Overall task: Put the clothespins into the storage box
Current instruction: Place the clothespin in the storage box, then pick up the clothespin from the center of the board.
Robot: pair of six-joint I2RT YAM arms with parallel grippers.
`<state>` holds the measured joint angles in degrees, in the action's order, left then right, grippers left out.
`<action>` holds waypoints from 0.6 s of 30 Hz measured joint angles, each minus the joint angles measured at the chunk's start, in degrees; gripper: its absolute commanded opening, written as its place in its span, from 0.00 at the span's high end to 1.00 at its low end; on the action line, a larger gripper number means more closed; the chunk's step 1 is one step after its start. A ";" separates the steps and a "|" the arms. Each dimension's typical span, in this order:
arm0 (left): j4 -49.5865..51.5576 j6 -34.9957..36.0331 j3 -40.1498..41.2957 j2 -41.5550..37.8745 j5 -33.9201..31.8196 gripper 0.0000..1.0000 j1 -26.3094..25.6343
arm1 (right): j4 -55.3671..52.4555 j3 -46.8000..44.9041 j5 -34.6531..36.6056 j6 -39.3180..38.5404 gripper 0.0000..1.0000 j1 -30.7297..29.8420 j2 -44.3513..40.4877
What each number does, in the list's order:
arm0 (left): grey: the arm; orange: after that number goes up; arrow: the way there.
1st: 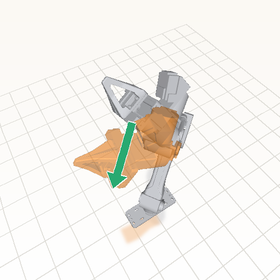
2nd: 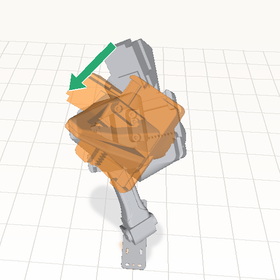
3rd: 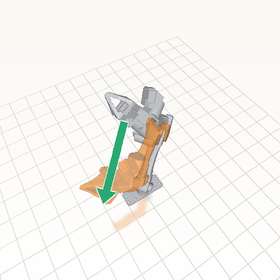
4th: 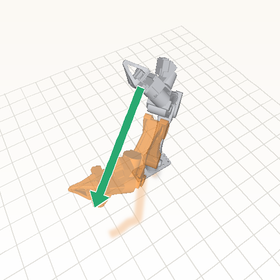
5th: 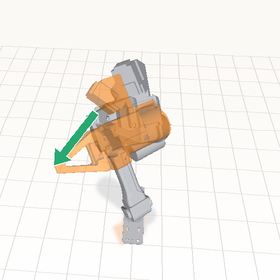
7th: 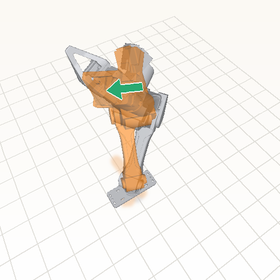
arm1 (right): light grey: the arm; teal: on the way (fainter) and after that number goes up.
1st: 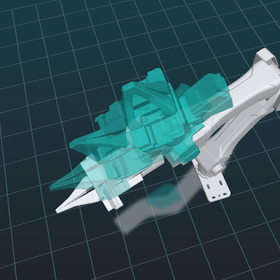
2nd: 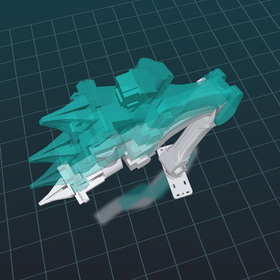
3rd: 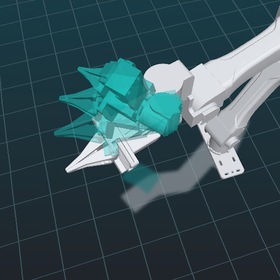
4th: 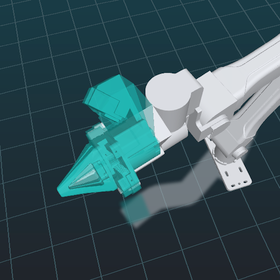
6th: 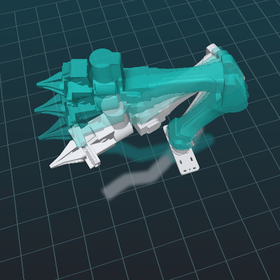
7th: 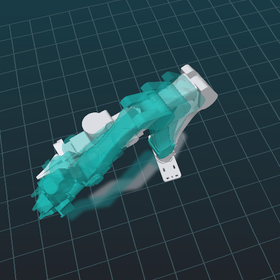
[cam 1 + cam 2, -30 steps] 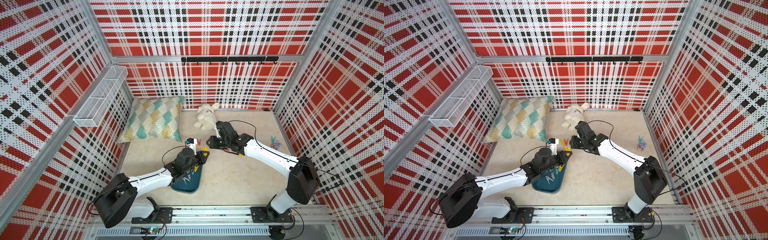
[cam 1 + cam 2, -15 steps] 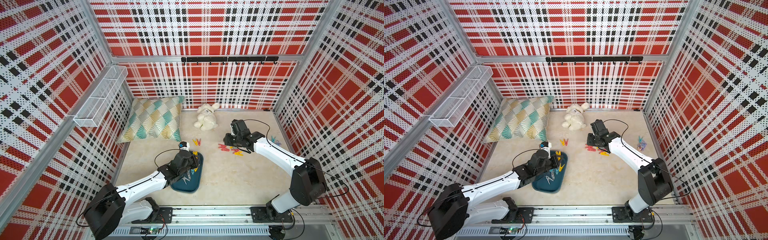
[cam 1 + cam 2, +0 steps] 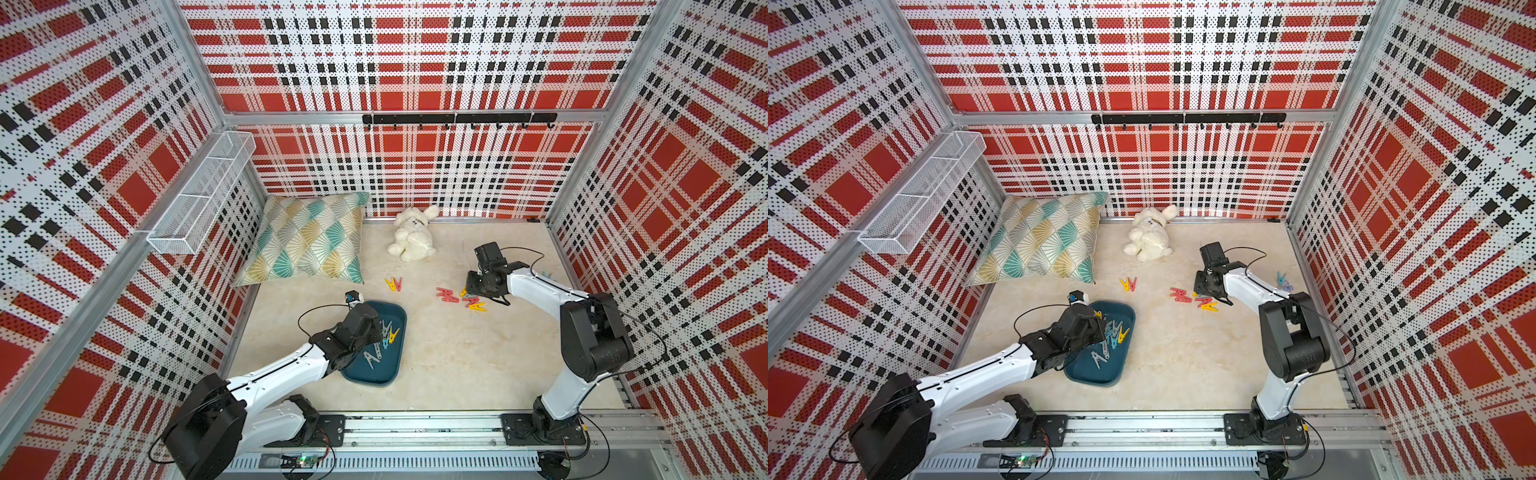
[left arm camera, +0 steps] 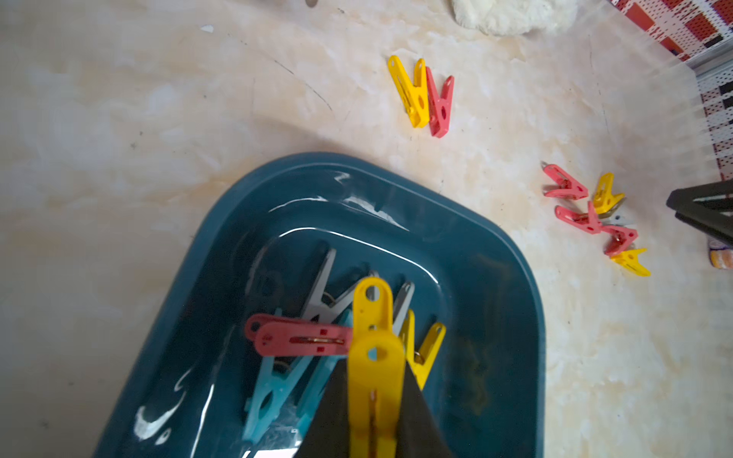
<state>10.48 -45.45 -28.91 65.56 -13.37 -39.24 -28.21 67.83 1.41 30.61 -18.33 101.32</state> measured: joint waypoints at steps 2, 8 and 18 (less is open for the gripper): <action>0.79 0.44 0.00 0.02 -0.66 0.68 0.02 | -0.02 2.69 0.22 -0.61 0.65 0.00 2.49; 1.99 0.92 0.00 -0.07 -1.49 0.54 0.07 | -0.24 7.63 0.50 -1.29 0.66 0.02 6.86; 2.05 0.92 0.00 -1.70 -1.70 0.53 0.07 | -0.46 9.05 0.61 -1.42 0.69 0.02 10.38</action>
<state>12.53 -44.53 -28.91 63.86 -15.07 -39.18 -28.67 76.88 2.02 29.19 -18.31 111.70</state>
